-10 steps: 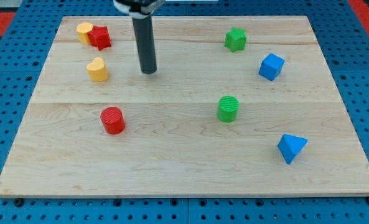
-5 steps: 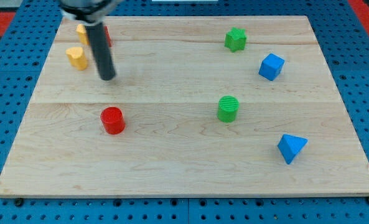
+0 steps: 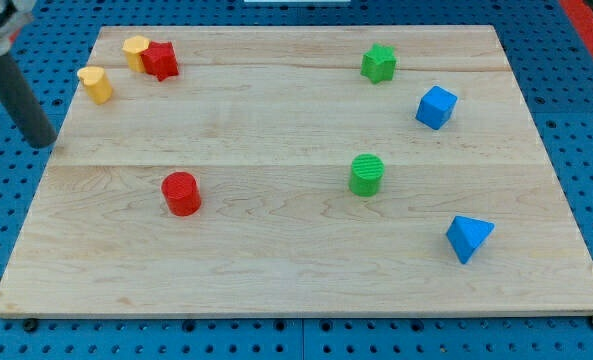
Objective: Push the yellow heart bottom left to the yellow hexagon
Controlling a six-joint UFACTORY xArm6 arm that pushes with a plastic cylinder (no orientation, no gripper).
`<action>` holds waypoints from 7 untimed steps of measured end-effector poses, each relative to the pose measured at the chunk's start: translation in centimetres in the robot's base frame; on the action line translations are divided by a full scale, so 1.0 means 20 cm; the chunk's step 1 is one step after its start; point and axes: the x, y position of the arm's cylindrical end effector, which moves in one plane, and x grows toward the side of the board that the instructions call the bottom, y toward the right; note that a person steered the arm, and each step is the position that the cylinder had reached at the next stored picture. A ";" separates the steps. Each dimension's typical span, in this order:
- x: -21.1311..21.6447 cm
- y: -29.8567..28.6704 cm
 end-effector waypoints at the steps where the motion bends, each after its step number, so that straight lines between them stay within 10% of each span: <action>1: -0.05 0.04; 6: -0.52 0.47; 7: -0.22 0.72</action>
